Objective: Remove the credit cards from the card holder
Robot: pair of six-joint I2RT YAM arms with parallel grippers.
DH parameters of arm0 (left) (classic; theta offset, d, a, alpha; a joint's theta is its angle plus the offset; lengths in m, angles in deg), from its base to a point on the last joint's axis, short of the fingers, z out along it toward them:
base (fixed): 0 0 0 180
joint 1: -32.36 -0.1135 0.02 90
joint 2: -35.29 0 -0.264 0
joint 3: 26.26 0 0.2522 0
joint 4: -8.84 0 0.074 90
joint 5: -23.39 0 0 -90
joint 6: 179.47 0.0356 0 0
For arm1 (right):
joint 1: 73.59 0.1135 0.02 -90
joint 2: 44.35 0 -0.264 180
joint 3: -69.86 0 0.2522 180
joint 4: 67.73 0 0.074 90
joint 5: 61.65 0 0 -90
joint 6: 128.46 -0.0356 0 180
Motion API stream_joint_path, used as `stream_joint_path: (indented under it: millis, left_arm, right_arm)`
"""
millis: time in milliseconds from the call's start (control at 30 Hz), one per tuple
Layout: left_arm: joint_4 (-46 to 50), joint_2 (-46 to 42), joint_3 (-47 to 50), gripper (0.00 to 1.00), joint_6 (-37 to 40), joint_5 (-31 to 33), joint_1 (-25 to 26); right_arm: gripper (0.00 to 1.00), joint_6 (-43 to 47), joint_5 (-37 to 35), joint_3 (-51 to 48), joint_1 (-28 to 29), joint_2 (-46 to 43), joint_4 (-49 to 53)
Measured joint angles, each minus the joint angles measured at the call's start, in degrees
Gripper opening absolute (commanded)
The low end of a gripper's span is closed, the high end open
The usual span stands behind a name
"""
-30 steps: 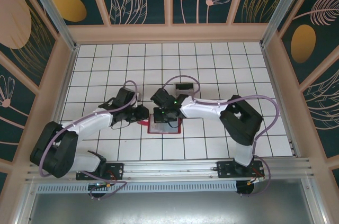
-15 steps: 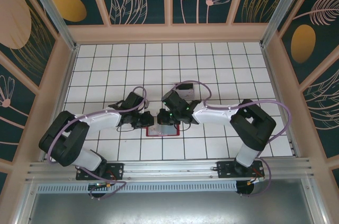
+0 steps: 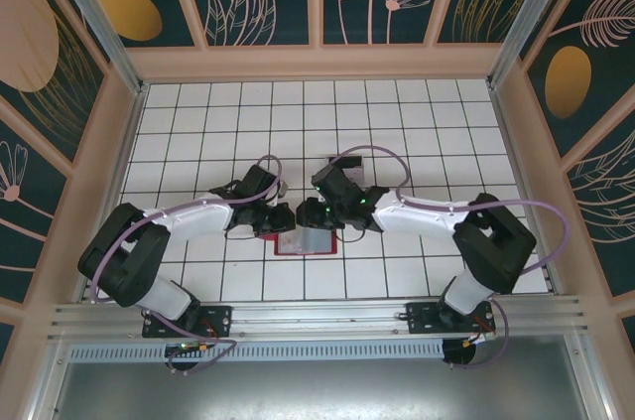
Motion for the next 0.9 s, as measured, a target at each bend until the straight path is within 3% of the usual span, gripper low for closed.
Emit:
stream_joint_path:
  millis: [400,900]
  left_arm:
    - [1.05,7.21,-7.23,0.17,0.15,-0.83,6.4]
    - [-0.74,13.6,-10.67,0.16,-1.44,-1.27,8.55]
  right_arm:
    - [0.41,0.17,-6.1,-2.75,-5.11,-12.0,6.75]
    - [0.41,0.76,-5.7,-4.31,-5.57,-12.61,7.78]
